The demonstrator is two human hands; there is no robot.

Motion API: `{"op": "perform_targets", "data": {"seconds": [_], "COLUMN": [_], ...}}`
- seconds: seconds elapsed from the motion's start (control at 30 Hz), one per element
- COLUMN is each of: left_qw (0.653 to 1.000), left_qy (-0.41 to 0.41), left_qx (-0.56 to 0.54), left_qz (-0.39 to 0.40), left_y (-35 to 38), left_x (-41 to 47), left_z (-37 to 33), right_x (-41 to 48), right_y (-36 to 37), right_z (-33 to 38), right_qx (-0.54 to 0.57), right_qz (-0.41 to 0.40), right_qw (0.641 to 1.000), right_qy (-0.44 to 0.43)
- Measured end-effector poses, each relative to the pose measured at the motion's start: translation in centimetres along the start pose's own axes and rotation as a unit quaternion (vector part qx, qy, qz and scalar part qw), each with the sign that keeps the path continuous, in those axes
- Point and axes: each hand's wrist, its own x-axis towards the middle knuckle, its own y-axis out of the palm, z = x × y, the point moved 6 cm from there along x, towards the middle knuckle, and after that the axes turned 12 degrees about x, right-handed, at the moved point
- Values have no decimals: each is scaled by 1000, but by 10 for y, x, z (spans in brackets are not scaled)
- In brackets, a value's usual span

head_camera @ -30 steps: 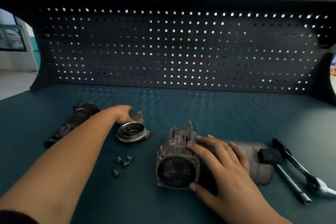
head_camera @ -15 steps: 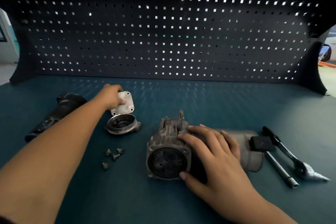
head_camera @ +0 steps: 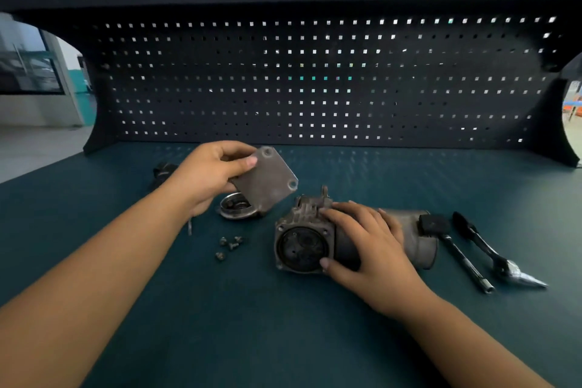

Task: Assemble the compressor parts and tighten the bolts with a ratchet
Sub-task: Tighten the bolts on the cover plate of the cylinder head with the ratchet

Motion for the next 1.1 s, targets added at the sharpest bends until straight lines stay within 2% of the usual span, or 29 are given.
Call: {"op": "perform_targets", "data": {"seconds": [0.17, 0.27, 0.33, 0.47, 0.53, 0.67, 0.8, 0.87, 0.97, 1.03, 1.1], "left_qw": [995, 990, 989, 995, 996, 993, 995, 996, 985, 956, 912], "left_qy": [75, 49, 10, -4, -6, -27, -25, -9, 105, 211, 312], "left_qx": [1, -104, -133, -88, -78, -109, -20, 19, 136, 191, 250], "left_qz": [-62, -83, -61, 38, 51, 42, 90, 90, 15, -65, -88], "left_y": [10, 12, 21, 50, 57, 49, 48, 51, 45, 36, 33], "left_x": [-61, -80, -87, -95, -96, -92, -91, -91, -94, -99, -106], "left_z": [-15, -12, -6, 0, 3, 13, 20, 21, 10, -3, -15], "right_x": [-9, -13, -14, -15, -14, -12, -13, -12, -13, -14, -17], "right_y": [-19, -24, -24, -12, -6, -3, -1, -1, -10, -20, -24], "right_z": [11, 23, 28, 31, 25, 6, -1, -1, 3, 13, 24], "right_qx": [141, 156, 224, 422, 445, 497, 560, 536, 375, 225, 134], "right_qz": [-104, -132, -127, -44, -31, -69, -83, -76, -91, -116, -139], "right_qw": [984, 979, 966, 904, 891, 852, 810, 831, 921, 966, 971], "right_qy": [21, 10, 17, 53, 87, 146, 149, 129, 52, -55, -142]}}
